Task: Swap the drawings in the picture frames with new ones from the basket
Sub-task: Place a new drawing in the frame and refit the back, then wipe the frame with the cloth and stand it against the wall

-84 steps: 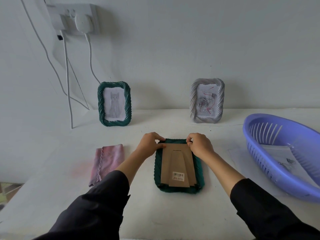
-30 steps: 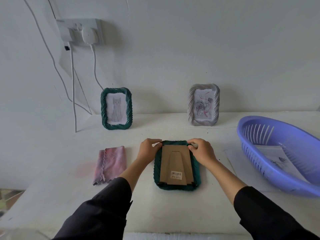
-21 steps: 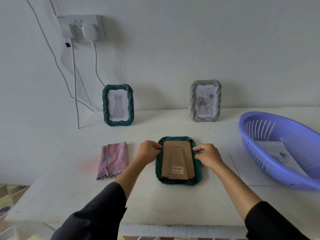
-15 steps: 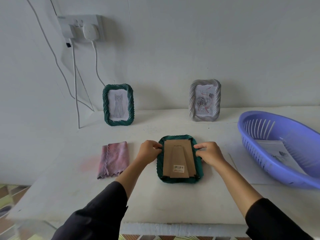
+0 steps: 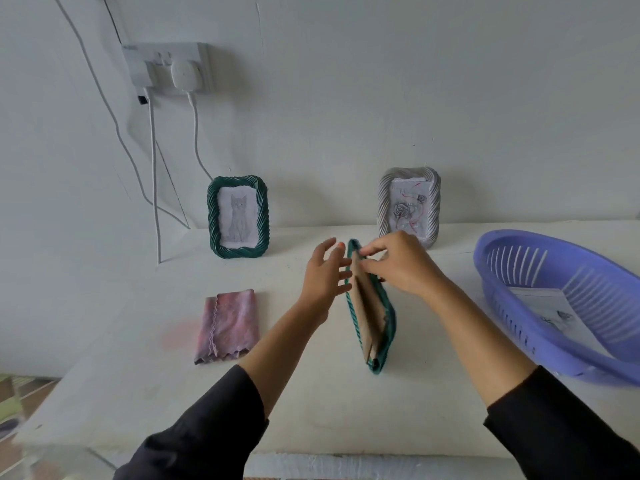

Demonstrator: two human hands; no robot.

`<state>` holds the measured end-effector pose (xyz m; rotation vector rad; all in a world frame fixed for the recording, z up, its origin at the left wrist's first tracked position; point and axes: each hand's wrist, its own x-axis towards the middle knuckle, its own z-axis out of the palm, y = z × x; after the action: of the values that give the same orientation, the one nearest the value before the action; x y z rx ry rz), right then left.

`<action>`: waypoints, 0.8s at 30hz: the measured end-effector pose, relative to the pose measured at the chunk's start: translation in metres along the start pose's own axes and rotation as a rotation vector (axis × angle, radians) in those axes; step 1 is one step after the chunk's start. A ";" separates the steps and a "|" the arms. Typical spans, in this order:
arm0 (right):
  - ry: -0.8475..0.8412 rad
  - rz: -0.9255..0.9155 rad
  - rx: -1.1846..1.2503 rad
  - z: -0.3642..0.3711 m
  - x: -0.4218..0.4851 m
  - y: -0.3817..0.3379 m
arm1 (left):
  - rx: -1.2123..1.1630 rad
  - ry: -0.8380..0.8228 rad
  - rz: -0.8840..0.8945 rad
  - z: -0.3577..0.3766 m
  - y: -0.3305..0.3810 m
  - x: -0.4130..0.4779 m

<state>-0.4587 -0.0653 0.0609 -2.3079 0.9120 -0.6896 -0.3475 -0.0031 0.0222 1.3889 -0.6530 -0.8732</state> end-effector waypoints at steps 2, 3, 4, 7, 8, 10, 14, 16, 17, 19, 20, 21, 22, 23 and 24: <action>-0.083 0.004 0.143 0.009 0.002 -0.003 | -0.055 0.016 -0.030 0.002 0.007 -0.004; -0.137 0.029 0.231 0.014 0.001 -0.002 | -0.049 0.044 -0.022 -0.001 0.008 -0.004; -0.186 0.063 0.338 0.019 0.001 0.001 | -0.010 0.078 0.003 -0.005 0.006 -0.002; -0.217 0.132 0.481 0.032 -0.005 0.015 | 0.183 0.126 0.057 -0.022 -0.002 0.003; -0.181 0.140 0.439 0.037 -0.007 0.023 | 0.222 0.133 0.054 -0.027 -0.006 0.004; -0.108 0.187 0.300 0.048 -0.011 0.043 | 0.279 0.153 0.051 -0.037 -0.018 0.007; -0.096 0.276 0.114 0.068 -0.025 0.073 | 0.461 0.231 0.052 -0.045 -0.051 0.007; -0.099 0.246 0.044 0.075 -0.032 0.079 | 0.555 0.253 0.049 -0.045 -0.066 0.007; -0.105 0.228 -0.011 0.078 -0.035 0.083 | 0.599 0.258 0.045 -0.044 -0.072 0.008; -0.122 0.219 -0.122 0.084 -0.038 0.090 | 0.688 0.257 0.043 -0.041 -0.081 0.009; -0.126 0.218 -0.159 0.086 -0.038 0.093 | 0.734 0.257 0.042 -0.041 -0.085 0.010; -0.127 0.222 -0.181 0.087 -0.039 0.095 | 0.779 0.253 0.037 -0.041 -0.086 0.011; -0.124 0.229 -0.195 0.088 -0.040 0.096 | 0.849 0.240 0.026 -0.041 -0.087 0.011; -0.118 0.237 -0.203 0.089 -0.040 0.096 | 0.951 0.211 0.011 -0.042 -0.086 0.011; -0.107 0.235 -0.220 0.090 -0.041 0.096 | 1.068 0.168 -0.005 -0.043 -0.085 0.010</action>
<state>-0.4702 -0.0668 -0.0771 -2.3459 1.2359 -0.3788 -0.3181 0.0146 -0.0669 2.3737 -1.0497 -0.3662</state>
